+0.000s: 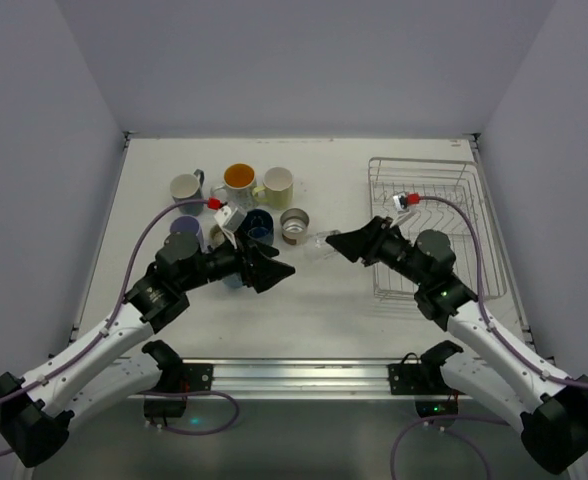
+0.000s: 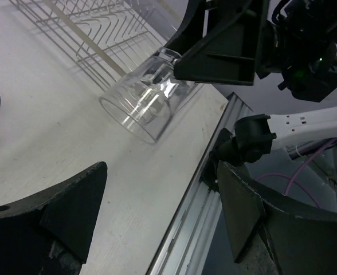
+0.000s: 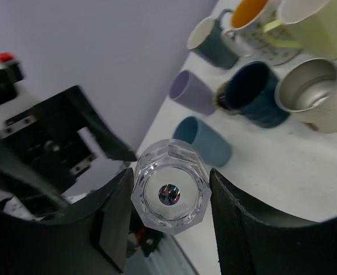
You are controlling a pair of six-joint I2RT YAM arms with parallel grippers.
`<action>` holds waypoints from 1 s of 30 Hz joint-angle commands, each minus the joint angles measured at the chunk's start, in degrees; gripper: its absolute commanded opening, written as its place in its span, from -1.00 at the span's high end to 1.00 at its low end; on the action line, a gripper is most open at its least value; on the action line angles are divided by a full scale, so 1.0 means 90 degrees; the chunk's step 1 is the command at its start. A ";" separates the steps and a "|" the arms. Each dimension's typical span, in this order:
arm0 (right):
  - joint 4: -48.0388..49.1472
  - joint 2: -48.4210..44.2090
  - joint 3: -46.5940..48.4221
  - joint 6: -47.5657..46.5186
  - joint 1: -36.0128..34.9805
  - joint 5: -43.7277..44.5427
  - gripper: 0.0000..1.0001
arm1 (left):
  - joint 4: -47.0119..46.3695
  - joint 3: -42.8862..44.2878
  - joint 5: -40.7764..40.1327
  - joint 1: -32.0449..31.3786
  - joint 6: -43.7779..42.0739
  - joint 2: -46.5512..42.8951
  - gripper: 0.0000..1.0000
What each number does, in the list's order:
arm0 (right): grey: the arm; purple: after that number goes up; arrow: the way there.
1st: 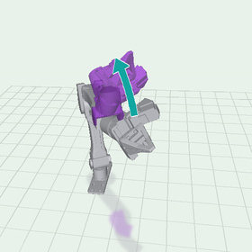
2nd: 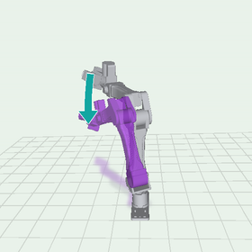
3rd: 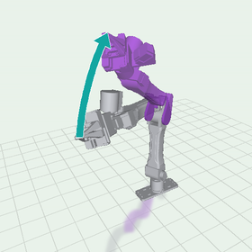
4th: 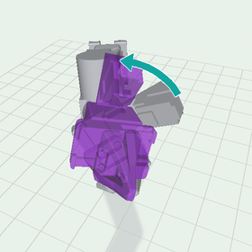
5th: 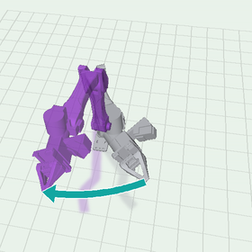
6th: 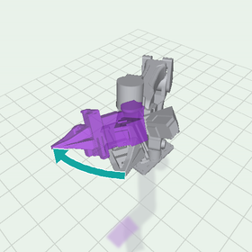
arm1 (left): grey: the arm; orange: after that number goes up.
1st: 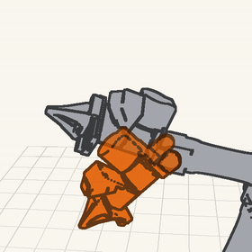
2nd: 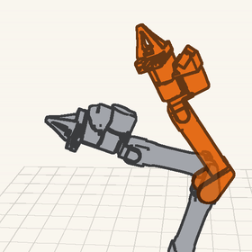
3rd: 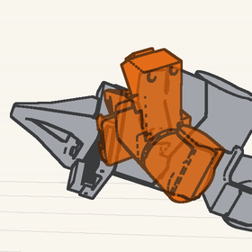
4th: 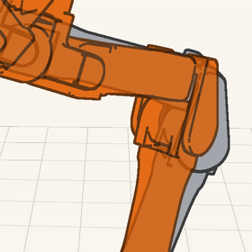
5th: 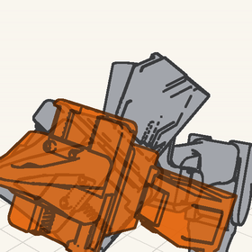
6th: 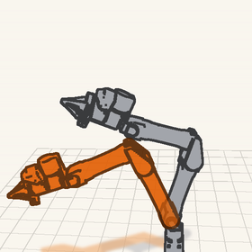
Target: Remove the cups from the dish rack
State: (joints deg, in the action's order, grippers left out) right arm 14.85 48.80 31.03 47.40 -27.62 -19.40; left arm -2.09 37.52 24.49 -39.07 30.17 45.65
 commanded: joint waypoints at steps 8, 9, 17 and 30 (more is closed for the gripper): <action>0.2918 0.0046 -0.0625 0.1569 -0.0837 -0.0843 0.58 | -0.2569 -0.0662 0.0853 -0.0044 0.2076 0.0592 -0.57; 0.2988 0.0115 -0.0644 0.1599 -0.0857 -0.0872 0.58 | -0.2851 -0.0692 0.0930 -0.0063 0.2203 0.0611 -0.54; 0.3925 0.0749 -0.0889 0.1979 -0.1042 -0.0901 0.59 | -0.3186 -0.0741 0.0843 -0.0288 0.2253 0.0728 -0.03; 0.1343 -0.0341 -0.1046 0.0918 -0.1160 0.0064 -0.98 | 0.1004 0.0595 -0.1243 -0.0346 0.0010 0.1069 1.00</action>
State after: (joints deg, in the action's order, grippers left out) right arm 39.72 51.11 19.92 62.63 -37.95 -24.47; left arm -10.63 36.47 23.22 -42.13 40.69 53.80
